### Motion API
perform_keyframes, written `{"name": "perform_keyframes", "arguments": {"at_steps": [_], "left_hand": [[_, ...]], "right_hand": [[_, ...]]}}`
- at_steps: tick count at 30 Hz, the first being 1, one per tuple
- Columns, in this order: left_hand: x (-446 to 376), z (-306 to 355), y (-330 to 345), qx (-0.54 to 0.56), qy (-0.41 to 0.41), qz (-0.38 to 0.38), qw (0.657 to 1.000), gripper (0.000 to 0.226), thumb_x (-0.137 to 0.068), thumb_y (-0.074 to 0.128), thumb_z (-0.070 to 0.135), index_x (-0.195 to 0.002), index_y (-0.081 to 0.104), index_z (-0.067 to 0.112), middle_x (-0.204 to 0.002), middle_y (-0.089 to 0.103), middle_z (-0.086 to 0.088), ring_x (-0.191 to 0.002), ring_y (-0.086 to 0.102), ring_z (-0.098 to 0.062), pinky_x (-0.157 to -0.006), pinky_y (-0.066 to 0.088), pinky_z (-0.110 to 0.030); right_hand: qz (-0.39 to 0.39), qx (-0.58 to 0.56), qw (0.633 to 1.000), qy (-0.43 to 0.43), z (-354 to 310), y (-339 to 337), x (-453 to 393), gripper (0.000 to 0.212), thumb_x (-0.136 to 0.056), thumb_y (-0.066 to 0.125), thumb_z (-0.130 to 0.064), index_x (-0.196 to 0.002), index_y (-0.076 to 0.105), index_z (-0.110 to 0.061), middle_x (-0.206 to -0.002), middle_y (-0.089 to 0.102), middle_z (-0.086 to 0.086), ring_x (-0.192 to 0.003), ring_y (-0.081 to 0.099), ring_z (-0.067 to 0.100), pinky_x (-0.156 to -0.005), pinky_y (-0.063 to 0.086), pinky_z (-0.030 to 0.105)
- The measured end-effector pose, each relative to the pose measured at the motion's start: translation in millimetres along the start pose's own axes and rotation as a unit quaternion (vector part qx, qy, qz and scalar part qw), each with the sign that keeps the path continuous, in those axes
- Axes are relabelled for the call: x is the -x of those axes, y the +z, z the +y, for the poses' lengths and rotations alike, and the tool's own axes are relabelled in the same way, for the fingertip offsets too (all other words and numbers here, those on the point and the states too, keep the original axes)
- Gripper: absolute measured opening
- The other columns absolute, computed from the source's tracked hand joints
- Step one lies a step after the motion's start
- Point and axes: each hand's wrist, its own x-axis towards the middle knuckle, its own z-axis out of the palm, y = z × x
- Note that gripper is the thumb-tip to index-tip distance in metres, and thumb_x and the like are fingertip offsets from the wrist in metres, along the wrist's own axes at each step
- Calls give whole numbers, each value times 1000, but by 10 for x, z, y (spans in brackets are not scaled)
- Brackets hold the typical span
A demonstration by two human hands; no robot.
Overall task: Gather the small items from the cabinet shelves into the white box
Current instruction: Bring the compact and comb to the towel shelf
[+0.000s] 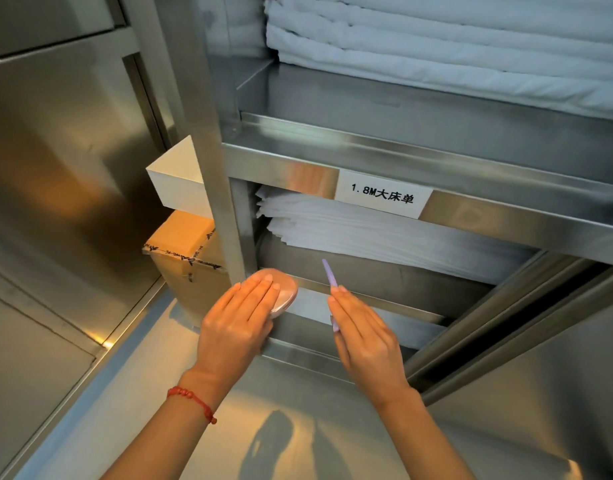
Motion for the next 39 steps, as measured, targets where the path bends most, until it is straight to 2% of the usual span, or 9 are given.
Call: {"name": "perform_keyframes", "arguments": {"at_steps": [2, 5, 13, 19, 26, 28, 31, 34, 39], "left_hand": [[8, -93, -123, -10, -5, 5, 1000, 28, -79, 68, 11, -104, 70, -2, -108, 68, -18, -98, 67, -32, -84, 50, -46], [4, -205, -332, -14, -26, -16, 999, 53, -57, 87, 8, -106, 69, -2, -109, 68, -18, -99, 67, -32, -85, 49, -47], [-29, -405, -841, -6, -78, -30, 996, 60, -50, 91, 12, -105, 69, -1, -107, 69, -17, -96, 68, -31, -80, 53, -46], [-203, -573, -1336, -26, -95, 22, 995, 55, -54, 87, 8, -105, 69, -3, -107, 69, -19, -97, 67, -32, -84, 50, -45], [-225, -638, -1816, -62, -100, 33, 993, 56, -51, 89, 13, -102, 71, -2, -104, 70, -17, -94, 69, -31, -75, 57, -46], [-207, -646, -1912, -75, -115, 32, 990, 58, -49, 90, 14, -102, 71, -1, -103, 70, -17, -94, 69, -31, -74, 57, -46], [-196, -646, -2051, -101, -144, 29, 984, 61, -46, 92, 13, -102, 71, -1, -103, 71, -17, -92, 69, -31, -75, 55, -47], [-164, -634, -2179, -131, -167, 36, 977, 61, -45, 92, 12, -101, 71, -1, -102, 71, -16, -92, 70, -30, -80, 52, -44], [-38, -583, -2353, -174, -209, 43, 961, 57, -49, 91, 9, -101, 71, -1, -103, 70, -17, -92, 69, -31, -83, 49, -46]], "right_hand": [[9, -7, 1000, -7, -114, -8, -79, 25, -84, 53, 3, -102, 70, 5, -110, 67, 18, -105, 65, 26, -84, 56, 37], [21, -18, 1000, -11, -264, -31, -220, 25, -84, 52, 3, -102, 70, 6, -110, 67, 18, -105, 65, 27, -84, 55, 37], [25, -31, 998, -54, -614, -88, -734, 25, -88, 51, -1, -103, 70, 5, -109, 68, 18, -105, 65, 27, -87, 54, 37], [25, -39, 995, -84, -891, -207, -1060, 26, -84, 56, 1, -106, 69, 6, -111, 67, 19, -107, 64, 28, -94, 50, 37], [21, -71, 990, -124, -1228, -363, -1394, 35, -101, 37, -13, -108, 67, 3, -108, 68, 18, -102, 66, 28, -88, 51, 39], [22, -80, 987, -136, -1270, -383, -1493, 23, -93, 53, -8, -109, 67, 3, -109, 68, 18, -102, 66, 27, -90, 48, 38], [-2, -98, 983, -158, -1304, -406, -1625, 43, -67, 81, -4, -107, 68, 2, -108, 68, 17, -102, 66, 27, -90, 48, 36], [1, -128, 972, -195, -1341, -448, -1754, 44, -65, 82, -7, -107, 69, 2, -107, 69, 17, -101, 67, 26, -85, 53, 37], [-7, -169, 957, -237, -1425, -520, -1925, 39, -72, 70, -13, -108, 68, 1, -108, 69, 15, -101, 66, 25, -84, 52, 36]]}}
